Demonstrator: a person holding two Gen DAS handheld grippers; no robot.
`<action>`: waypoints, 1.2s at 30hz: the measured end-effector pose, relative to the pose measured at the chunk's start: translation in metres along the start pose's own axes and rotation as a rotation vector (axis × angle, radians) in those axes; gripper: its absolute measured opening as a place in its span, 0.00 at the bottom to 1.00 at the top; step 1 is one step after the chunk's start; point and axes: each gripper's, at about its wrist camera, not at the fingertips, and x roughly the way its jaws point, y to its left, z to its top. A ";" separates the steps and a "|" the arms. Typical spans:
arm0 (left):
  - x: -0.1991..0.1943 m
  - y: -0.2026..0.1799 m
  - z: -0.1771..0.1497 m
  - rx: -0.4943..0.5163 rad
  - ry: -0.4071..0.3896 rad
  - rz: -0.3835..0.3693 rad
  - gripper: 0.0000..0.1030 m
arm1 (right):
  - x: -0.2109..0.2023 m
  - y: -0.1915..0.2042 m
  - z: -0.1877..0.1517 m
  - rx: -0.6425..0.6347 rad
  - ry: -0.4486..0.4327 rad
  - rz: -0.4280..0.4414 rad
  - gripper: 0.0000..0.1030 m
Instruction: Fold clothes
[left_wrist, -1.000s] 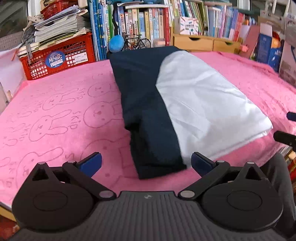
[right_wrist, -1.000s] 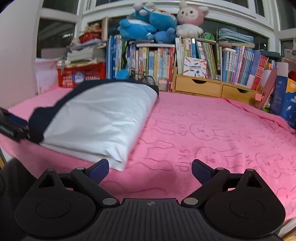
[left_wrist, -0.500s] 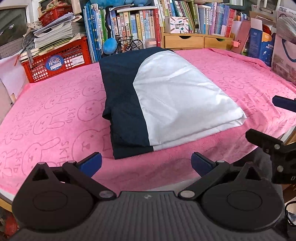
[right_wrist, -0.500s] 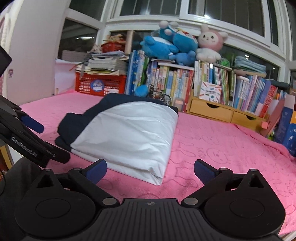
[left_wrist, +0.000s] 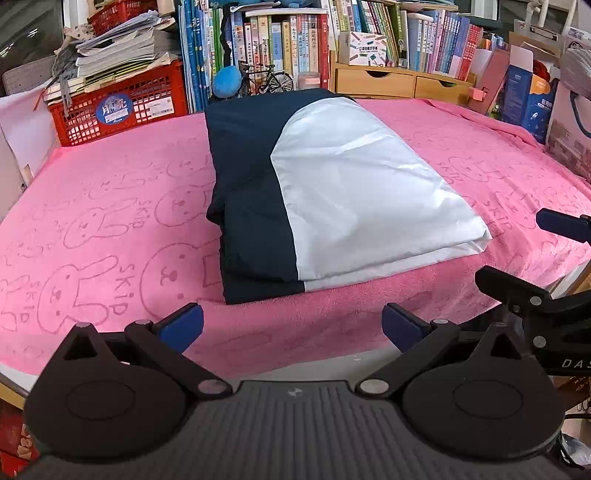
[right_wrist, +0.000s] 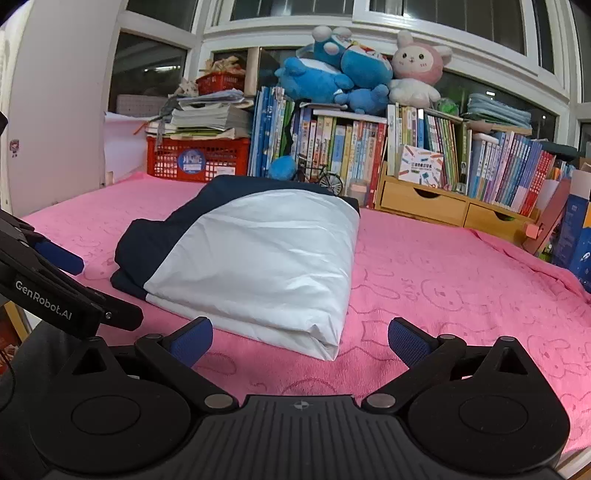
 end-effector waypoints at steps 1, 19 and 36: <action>0.000 0.000 0.000 -0.004 0.001 0.001 1.00 | 0.000 0.000 0.000 0.001 0.001 0.001 1.00; 0.005 0.000 -0.002 -0.044 0.026 0.034 1.00 | 0.006 0.006 -0.006 0.001 0.032 0.025 1.00; 0.010 -0.006 -0.001 -0.038 0.041 0.031 1.00 | 0.013 0.009 -0.003 0.010 0.058 0.038 1.00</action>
